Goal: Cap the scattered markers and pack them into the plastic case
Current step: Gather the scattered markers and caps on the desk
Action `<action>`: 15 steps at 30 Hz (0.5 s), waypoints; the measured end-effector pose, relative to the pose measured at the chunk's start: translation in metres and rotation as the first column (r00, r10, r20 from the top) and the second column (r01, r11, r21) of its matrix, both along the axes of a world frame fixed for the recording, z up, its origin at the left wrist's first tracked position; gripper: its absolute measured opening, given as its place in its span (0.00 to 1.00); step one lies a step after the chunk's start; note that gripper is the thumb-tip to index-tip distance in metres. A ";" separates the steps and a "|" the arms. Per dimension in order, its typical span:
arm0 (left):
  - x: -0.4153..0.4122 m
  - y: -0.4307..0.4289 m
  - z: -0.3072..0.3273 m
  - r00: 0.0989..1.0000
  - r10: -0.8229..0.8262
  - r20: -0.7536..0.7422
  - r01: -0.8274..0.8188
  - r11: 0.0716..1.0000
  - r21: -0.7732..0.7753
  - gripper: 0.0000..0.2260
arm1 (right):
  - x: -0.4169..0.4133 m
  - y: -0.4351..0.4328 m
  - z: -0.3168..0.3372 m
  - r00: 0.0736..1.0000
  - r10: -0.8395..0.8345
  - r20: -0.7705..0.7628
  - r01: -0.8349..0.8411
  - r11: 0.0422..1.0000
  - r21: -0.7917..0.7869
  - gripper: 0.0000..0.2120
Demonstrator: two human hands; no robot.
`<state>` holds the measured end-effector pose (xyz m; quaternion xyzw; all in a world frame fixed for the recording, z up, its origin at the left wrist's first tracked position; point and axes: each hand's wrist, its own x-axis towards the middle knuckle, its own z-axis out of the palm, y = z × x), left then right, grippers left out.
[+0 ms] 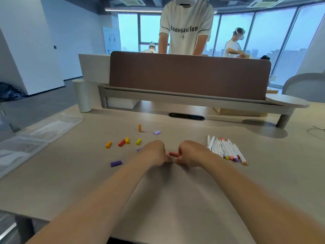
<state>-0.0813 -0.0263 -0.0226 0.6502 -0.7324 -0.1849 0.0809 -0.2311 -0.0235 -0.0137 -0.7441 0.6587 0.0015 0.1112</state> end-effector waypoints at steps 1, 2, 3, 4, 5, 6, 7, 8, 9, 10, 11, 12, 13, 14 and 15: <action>0.000 -0.002 -0.002 1.000 -0.016 0.023 0.016 1.000 -0.015 0.17 | 0.000 -0.002 0.000 1.000 -0.004 -0.008 0.004 1.000 -0.005 0.14; 0.001 -0.003 -0.004 0.999 -0.027 0.037 0.028 0.999 -0.019 0.16 | 0.001 -0.004 0.000 1.000 -0.011 -0.019 0.011 1.000 -0.015 0.14; 0.002 -0.005 -0.006 0.998 -0.035 0.045 0.037 0.999 -0.026 0.16 | 0.003 -0.005 0.001 0.999 -0.016 -0.031 0.015 0.999 -0.031 0.16; 0.004 -0.005 -0.006 0.998 -0.039 0.044 0.040 0.999 -0.023 0.15 | 0.004 -0.007 0.002 0.999 -0.018 -0.037 0.016 0.998 -0.055 0.18; 0.005 -0.006 -0.005 0.998 -0.045 0.042 0.046 0.999 -0.027 0.15 | 0.006 -0.008 0.004 0.999 -0.015 -0.033 0.013 0.996 -0.083 0.18; 0.007 -0.007 -0.005 0.998 -0.045 0.035 0.046 0.998 -0.032 0.14 | 0.009 -0.009 0.005 1.000 -0.004 -0.024 0.002 0.994 -0.111 0.16; 0.009 -0.008 -0.006 0.999 -0.041 0.028 0.043 0.998 -0.048 0.13 | 0.011 -0.010 0.006 1.000 0.014 -0.022 -0.017 0.990 -0.140 0.14; 0.011 -0.008 -0.005 0.999 -0.033 0.017 0.034 0.997 -0.067 0.13 | 0.014 -0.010 0.006 0.999 0.035 -0.028 -0.039 0.986 -0.164 0.11; 0.013 -0.008 -0.005 1.000 -0.030 0.001 0.030 0.995 -0.094 0.12 | 0.017 -0.010 0.005 0.998 0.054 -0.041 -0.060 0.982 -0.177 0.10; 0.015 -0.007 -0.004 0.999 -0.026 -0.023 0.023 0.993 -0.118 0.11 | 0.020 -0.011 0.003 0.995 0.070 -0.065 -0.081 0.981 -0.179 0.08; 0.018 -0.007 -0.003 0.999 -0.024 -0.044 0.018 0.989 -0.144 0.11 | 0.023 -0.011 0.000 0.992 0.083 -0.099 -0.100 0.979 -0.177 0.07; 0.021 -0.005 0.000 0.998 -0.025 -0.055 0.016 0.987 -0.162 0.12 | 0.026 -0.012 -0.002 0.986 0.094 -0.137 -0.117 0.977 -0.176 0.06; 0.024 -0.005 0.002 0.999 -0.033 -0.043 0.025 0.985 -0.169 0.13 | 0.029 -0.012 -0.004 0.981 0.100 -0.169 -0.129 0.977 -0.172 0.07; 0.028 -0.006 0.004 0.999 -0.033 -0.008 0.031 0.987 -0.159 0.14 | 0.031 -0.013 -0.004 0.976 0.107 -0.189 -0.139 0.977 -0.165 0.07; 0.032 -0.006 0.006 0.999 -0.021 0.032 0.026 0.987 -0.158 0.14 | 0.033 -0.013 -0.003 0.972 0.113 -0.204 -0.147 0.976 -0.159 0.07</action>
